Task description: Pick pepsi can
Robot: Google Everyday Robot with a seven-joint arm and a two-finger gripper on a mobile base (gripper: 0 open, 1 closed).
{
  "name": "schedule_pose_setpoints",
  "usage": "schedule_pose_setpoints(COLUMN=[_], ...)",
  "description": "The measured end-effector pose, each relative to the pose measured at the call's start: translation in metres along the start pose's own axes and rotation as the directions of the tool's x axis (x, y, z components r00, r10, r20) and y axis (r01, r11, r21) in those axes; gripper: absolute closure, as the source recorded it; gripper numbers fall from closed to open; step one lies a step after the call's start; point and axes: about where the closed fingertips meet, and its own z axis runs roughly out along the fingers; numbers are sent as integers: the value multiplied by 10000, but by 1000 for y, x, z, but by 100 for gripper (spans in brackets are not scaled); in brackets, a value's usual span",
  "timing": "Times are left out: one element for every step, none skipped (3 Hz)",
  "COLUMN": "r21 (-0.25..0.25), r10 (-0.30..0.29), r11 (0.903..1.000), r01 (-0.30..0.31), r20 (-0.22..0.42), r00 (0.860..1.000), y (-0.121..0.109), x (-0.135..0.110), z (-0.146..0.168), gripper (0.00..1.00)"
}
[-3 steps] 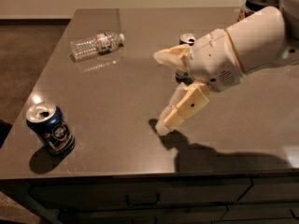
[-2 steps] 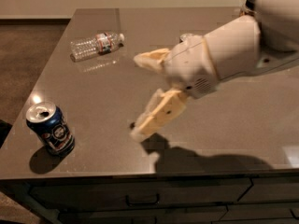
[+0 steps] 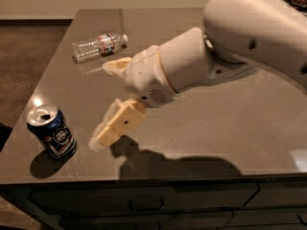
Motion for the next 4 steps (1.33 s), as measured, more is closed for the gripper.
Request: schedule_pose_setpoints(r21=[-83,-541,-907,-1202], r10=[-2,92,167,226], r11=[10000,9985,9957,9925], r01=[1,-98,-178,-238], r20=[-54,-106,-129,-111], r00=[10000,9999,9998,9997], y=[-1,1,2,2], x=[-13,-23,-25,-27], z=[27,65,86,103], gripper=[0,0,0,0])
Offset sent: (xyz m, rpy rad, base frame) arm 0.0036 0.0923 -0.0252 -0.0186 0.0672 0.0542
